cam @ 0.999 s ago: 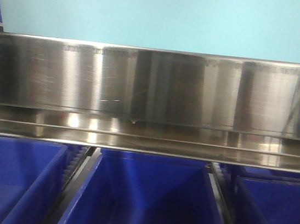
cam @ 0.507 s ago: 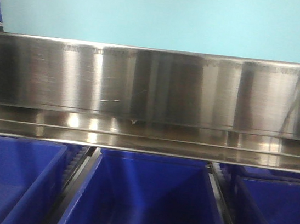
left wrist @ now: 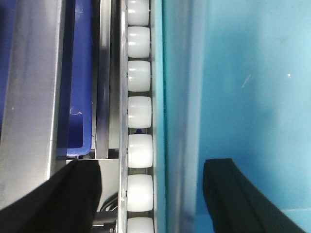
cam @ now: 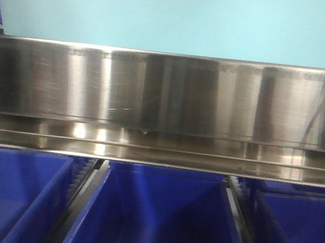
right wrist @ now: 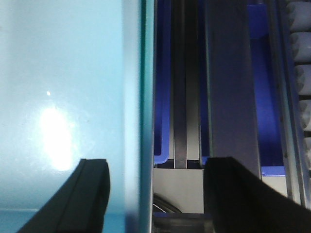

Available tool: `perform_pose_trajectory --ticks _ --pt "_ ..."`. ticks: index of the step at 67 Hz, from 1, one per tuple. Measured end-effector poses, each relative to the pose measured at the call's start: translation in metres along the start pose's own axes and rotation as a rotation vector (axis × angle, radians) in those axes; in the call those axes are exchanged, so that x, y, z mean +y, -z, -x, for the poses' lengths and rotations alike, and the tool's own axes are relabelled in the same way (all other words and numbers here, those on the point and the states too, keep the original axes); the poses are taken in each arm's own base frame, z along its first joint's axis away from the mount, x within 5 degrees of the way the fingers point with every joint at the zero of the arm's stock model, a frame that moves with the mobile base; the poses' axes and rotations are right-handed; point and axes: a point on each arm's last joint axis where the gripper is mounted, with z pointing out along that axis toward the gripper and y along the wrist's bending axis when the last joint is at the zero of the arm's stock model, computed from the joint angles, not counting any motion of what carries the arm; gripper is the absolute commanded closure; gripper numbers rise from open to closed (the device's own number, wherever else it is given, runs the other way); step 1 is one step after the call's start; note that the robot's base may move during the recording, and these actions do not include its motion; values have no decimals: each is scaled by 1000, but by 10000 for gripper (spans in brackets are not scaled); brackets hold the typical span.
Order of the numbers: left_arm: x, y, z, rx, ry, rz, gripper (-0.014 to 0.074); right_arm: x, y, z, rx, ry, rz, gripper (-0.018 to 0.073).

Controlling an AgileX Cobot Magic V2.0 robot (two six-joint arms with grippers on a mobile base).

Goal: Move two blue bins to right shelf middle

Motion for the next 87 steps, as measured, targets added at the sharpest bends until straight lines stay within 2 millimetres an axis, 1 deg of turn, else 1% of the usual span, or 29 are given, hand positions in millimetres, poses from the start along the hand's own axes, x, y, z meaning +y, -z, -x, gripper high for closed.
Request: perform_pose_trajectory --ticks 53,57,61,64,68,69,71,72,76,79,83,87 --pt "0 0 0 0 0 0 247 0 0 0 0 0 0 246" --pt "0 0 0 0 0 0 272 0 0 0 0 0 0 288" --pt "0 0 0 2 2 -4 321 0 0 0 0 0 0 360" --pt "-1 0 0 4 4 -9 372 0 0 0 1 -1 2 434" --pt "-2 0 -1 9 8 -21 445 1 0 0 4 -3 7 512" --pt "-2 0 -1 11 10 -24 464 1 0 0 4 -3 7 545" --pt "-3 0 -1 14 12 -31 512 1 0 0 4 -5 12 587" --pt "-3 0 -1 15 13 -33 521 1 0 0 2 -5 15 598" --pt "-4 0 -2 18 16 -41 592 2 0 0 3 -6 17 685" --pt "-4 0 -2 19 17 -42 640 1 0 0 4 -5 15 728" --pt "-4 0 -2 20 14 -41 703 1 0 0 4 -5 15 725" --pt "-4 0 -2 20 14 -41 707 1 0 0 4 -5 15 725"
